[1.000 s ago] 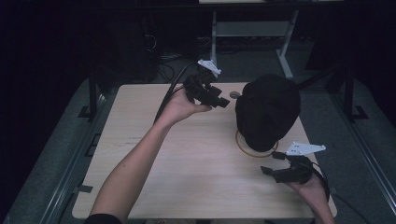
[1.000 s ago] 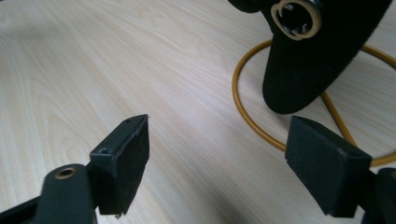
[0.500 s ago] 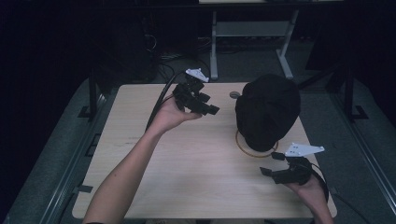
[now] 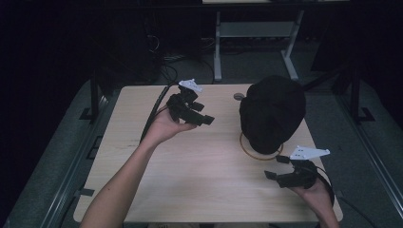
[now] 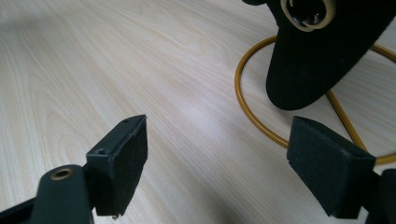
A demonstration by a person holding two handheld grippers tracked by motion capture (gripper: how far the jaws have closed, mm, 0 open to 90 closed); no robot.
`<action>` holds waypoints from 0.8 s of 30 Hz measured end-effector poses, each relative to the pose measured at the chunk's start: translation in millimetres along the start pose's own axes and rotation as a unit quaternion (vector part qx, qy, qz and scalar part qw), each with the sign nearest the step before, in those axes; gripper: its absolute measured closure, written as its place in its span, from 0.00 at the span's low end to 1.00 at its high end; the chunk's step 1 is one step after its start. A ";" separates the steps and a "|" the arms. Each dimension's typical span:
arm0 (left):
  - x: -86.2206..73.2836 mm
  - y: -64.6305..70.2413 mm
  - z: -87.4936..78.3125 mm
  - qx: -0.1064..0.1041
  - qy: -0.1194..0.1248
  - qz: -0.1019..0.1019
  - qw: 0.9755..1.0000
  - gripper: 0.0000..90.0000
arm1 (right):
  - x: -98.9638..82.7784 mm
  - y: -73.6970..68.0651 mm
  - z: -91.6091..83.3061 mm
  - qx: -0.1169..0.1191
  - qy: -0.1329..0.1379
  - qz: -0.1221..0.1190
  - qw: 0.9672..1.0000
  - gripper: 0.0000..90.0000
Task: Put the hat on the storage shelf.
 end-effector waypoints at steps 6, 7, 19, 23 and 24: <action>-17.0 -1.3 1.3 0.003 0.002 -0.011 1.000 0.35 | -1.2 -0.8 2.0 -0.001 -0.010 -0.005 1.000 0.22; -19.7 -0.6 1.6 0.003 0.002 -0.013 1.000 0.35 | -1.2 -1.1 2.0 -0.001 -0.010 -0.005 1.000 0.22; -45.0 7.1 -9.2 0.008 0.012 -0.017 1.000 0.35 | -0.9 -2.4 -0.6 -0.004 -0.006 -0.006 1.000 0.22; -56.2 5.4 -13.5 0.011 0.012 -0.025 1.000 0.35 | -0.8 -2.1 -2.6 -0.006 -0.001 -0.006 1.000 0.22; -58.6 5.4 -14.5 0.009 0.016 -0.028 0.999 0.35 | -0.6 -2.3 -2.8 -0.006 0.000 -0.006 1.000 0.22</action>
Point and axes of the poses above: each handheld gripper's, and its own axes: z roughly forward along the jaws, x roughly out of its top, y roughly to its right, the point moved 5 cm from there along z, roughly forward along the jaws, and after that the axes turned 4 degrees about -z, right-handed, at the moved point
